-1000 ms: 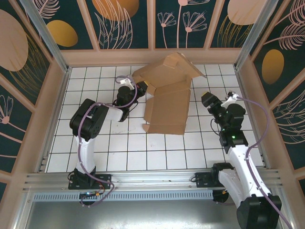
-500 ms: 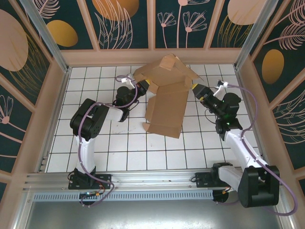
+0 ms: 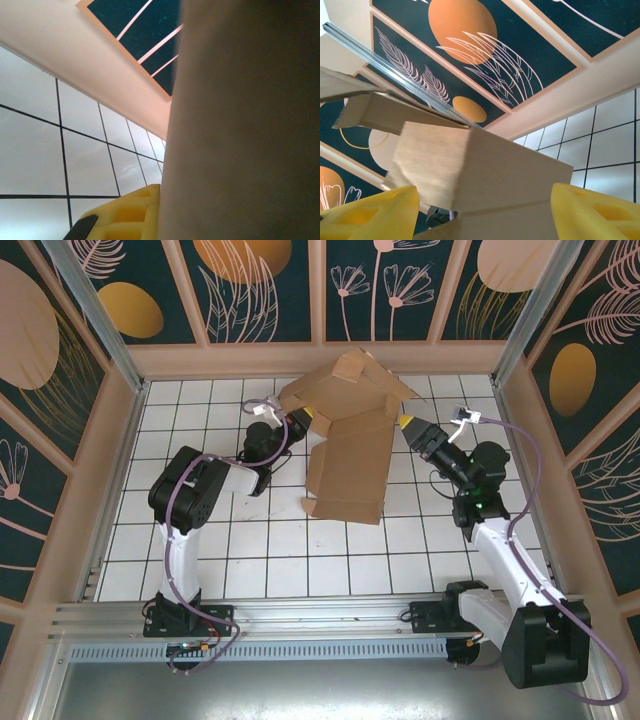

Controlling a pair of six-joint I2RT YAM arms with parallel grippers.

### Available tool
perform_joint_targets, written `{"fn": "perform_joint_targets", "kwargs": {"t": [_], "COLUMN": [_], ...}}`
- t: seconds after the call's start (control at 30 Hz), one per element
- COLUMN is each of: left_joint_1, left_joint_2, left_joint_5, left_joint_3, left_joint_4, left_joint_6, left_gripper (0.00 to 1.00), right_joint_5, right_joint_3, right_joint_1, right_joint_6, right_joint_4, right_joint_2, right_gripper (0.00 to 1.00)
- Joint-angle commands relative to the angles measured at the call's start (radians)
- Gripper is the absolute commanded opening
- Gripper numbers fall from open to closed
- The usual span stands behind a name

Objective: Fold the paper box

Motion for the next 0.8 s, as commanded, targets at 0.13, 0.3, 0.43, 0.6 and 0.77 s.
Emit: {"fn": "perform_joint_targets", "kwargs": {"t": [0.13, 0.3, 0.43, 0.6, 0.77], "left_joint_1": [0.005, 0.006, 0.006, 0.005, 0.006], "left_joint_2": [0.03, 0.033, 0.033, 0.037, 0.038], "left_joint_5": [-0.011, -0.018, -0.029, -0.032, -0.04], "left_joint_3": [0.001, 0.003, 0.002, 0.003, 0.006], "left_joint_4": [0.027, 0.006, -0.008, -0.015, -0.019], "left_joint_6": [0.053, 0.091, 0.109, 0.111, 0.108], "left_gripper": [0.0, 0.0, 0.0, 0.0, 0.0], "right_joint_5": [0.037, 0.07, 0.097, 0.109, 0.127], "right_joint_3": [0.107, 0.16, 0.176, 0.18, 0.174], "right_joint_1": [0.036, 0.059, 0.064, 0.065, 0.065], "right_joint_6": [-0.035, -0.047, -0.068, -0.084, -0.106], "right_joint_4": [-0.105, -0.169, -0.228, -0.255, -0.257], "right_joint_2": [0.071, 0.116, 0.125, 0.113, 0.082], "right_gripper": [0.61, 0.4, 0.16, 0.0, 0.44]}}
